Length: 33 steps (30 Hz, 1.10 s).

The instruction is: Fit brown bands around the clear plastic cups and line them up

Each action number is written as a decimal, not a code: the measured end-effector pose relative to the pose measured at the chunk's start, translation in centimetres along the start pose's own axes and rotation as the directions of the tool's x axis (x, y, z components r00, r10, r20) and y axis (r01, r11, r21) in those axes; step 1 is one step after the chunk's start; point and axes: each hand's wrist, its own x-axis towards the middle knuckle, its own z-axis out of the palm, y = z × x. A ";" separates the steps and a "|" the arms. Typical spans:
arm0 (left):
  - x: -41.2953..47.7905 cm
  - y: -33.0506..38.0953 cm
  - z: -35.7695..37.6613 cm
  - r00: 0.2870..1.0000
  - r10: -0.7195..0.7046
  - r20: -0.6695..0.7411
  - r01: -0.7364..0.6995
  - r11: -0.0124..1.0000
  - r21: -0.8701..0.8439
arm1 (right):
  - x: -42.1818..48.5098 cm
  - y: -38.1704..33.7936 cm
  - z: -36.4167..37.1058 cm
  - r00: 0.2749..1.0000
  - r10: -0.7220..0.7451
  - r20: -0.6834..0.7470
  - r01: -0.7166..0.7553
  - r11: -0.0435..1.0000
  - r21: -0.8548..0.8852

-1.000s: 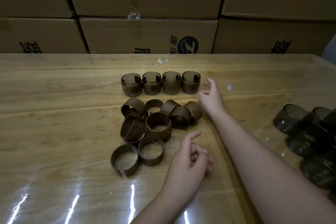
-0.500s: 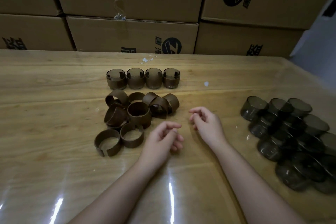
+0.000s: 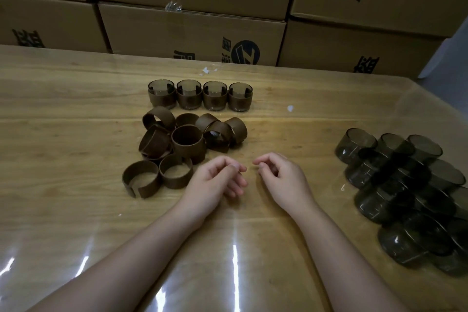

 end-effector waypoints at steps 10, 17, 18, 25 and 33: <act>0.1 -0.7 -0.3 1.000 0.005 0.016 -0.006 1.000 0.026 | 0.6 0.1 -0.2 0.987 0.067 -0.145 -0.062 0.997 0.041; 0.1 -0.5 -0.2 1.000 -0.001 0.031 0.000 0.999 0.049 | 1.3 1.4 -3.4 0.864 0.179 -0.471 -0.309 0.927 -0.212; 0.0 -0.4 -0.2 0.999 0.001 0.032 -0.002 0.999 0.051 | 1.4 1.6 -3.6 0.855 0.188 -0.482 -0.324 0.922 -0.214; -0.2 -0.2 0.1 1.000 0.009 0.027 -0.010 0.999 0.047 | 2.0 2.5 -3.5 0.814 0.326 -0.480 -0.427 0.897 -0.116; -0.1 -0.1 0.2 0.999 0.008 0.035 -0.009 0.999 0.042 | 2.1 2.9 -4.1 0.820 0.254 -0.513 -0.364 0.923 -0.125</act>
